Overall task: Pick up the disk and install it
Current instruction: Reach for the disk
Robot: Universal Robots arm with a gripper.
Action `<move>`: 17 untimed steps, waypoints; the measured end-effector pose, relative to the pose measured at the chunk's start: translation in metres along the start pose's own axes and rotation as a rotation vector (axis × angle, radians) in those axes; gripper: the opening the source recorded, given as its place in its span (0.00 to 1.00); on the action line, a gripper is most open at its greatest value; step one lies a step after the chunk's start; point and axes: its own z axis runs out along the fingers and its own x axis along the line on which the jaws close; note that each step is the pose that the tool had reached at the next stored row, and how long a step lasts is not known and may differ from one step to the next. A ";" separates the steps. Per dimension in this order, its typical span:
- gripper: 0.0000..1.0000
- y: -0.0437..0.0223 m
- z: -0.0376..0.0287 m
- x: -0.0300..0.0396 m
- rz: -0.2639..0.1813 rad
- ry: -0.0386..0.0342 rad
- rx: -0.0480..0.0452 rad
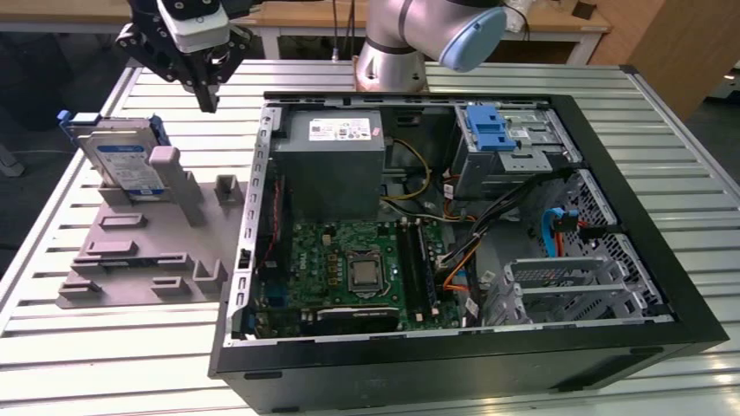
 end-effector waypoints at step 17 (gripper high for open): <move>0.11 0.0007 0.0020 0.0184 0.000 0.0001 0.0000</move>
